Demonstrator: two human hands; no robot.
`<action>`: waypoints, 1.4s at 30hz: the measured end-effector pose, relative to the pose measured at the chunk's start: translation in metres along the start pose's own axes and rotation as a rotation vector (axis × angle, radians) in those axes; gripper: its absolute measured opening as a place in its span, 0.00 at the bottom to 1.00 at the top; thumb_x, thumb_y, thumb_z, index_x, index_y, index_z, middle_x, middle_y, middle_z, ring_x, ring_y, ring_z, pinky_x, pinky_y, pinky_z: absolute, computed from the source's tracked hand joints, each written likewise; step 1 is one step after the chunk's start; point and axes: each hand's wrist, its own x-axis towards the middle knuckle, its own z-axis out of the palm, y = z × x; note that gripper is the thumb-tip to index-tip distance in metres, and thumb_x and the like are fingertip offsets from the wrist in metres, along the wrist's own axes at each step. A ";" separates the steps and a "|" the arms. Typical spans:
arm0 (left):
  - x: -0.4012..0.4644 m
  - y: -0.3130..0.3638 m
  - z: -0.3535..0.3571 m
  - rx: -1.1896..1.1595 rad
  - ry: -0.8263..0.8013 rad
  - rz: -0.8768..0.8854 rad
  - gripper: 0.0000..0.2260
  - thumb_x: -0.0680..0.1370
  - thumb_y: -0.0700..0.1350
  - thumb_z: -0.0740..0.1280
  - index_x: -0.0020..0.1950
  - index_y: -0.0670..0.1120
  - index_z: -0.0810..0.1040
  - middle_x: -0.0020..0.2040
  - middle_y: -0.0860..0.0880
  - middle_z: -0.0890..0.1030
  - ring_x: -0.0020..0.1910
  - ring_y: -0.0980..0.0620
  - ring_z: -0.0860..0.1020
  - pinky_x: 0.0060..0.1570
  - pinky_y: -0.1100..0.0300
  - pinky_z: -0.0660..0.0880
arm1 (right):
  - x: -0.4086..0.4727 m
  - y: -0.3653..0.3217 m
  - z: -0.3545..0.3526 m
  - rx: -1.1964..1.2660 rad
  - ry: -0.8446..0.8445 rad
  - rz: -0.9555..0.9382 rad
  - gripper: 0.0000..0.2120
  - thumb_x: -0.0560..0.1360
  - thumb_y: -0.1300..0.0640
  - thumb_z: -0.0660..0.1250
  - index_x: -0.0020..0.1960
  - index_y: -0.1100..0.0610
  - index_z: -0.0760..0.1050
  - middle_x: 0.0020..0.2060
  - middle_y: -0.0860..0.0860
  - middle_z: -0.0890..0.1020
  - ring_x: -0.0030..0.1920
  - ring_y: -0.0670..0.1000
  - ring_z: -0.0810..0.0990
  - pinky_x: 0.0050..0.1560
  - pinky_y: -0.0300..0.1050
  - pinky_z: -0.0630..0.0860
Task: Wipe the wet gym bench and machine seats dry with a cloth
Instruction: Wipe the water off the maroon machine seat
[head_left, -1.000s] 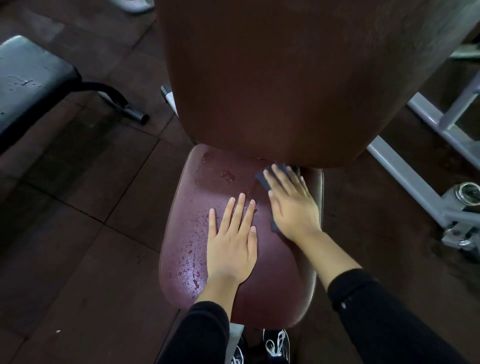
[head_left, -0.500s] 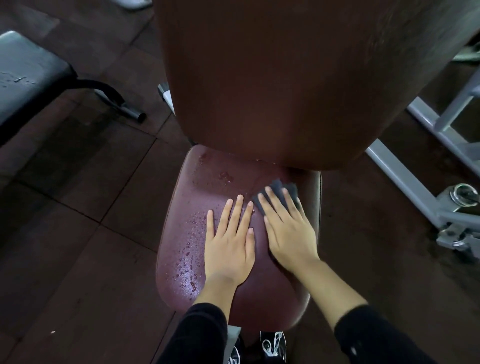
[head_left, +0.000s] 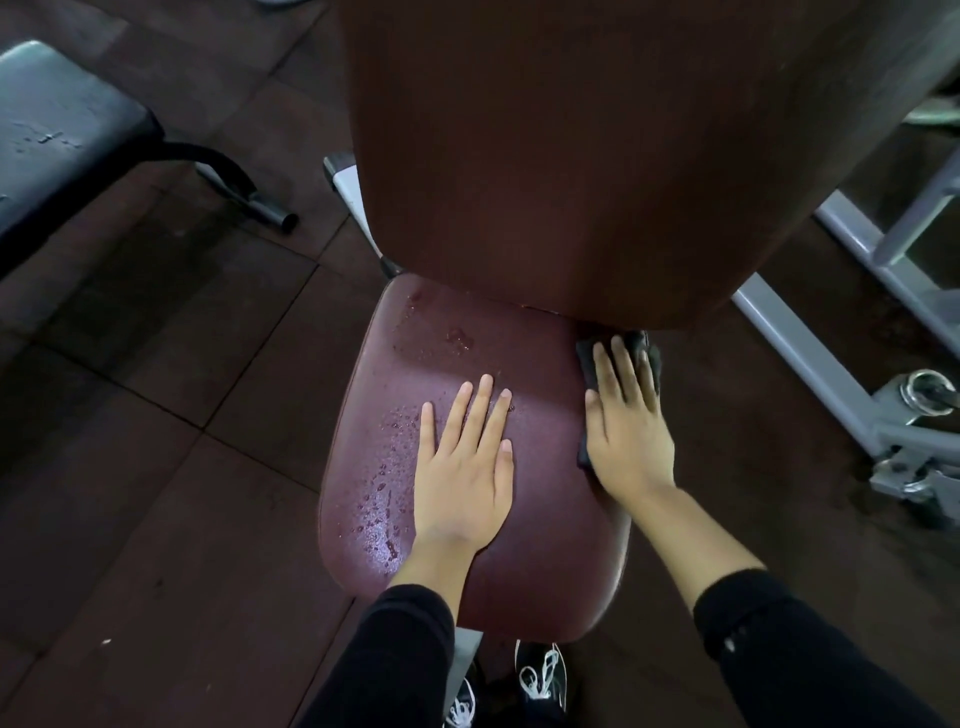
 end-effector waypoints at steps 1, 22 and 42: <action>0.000 0.000 -0.001 -0.013 0.001 0.001 0.23 0.83 0.51 0.48 0.78 0.49 0.58 0.79 0.51 0.56 0.78 0.52 0.52 0.75 0.43 0.49 | -0.011 -0.004 0.002 -0.017 0.000 -0.010 0.26 0.79 0.49 0.46 0.76 0.54 0.54 0.76 0.52 0.56 0.76 0.57 0.52 0.75 0.52 0.52; -0.026 -0.074 -0.019 -0.068 0.056 -0.289 0.27 0.82 0.55 0.43 0.79 0.47 0.54 0.79 0.49 0.53 0.78 0.51 0.48 0.76 0.47 0.47 | 0.039 -0.067 0.012 -0.138 -0.039 -0.295 0.26 0.79 0.49 0.45 0.75 0.53 0.58 0.74 0.50 0.61 0.74 0.58 0.58 0.75 0.55 0.52; -0.027 -0.074 -0.017 -0.050 0.053 -0.286 0.26 0.82 0.53 0.45 0.79 0.46 0.57 0.79 0.48 0.56 0.78 0.50 0.52 0.76 0.47 0.50 | 0.053 -0.069 0.010 -0.161 -0.096 -0.424 0.25 0.78 0.49 0.45 0.75 0.51 0.58 0.74 0.48 0.61 0.74 0.55 0.58 0.75 0.52 0.51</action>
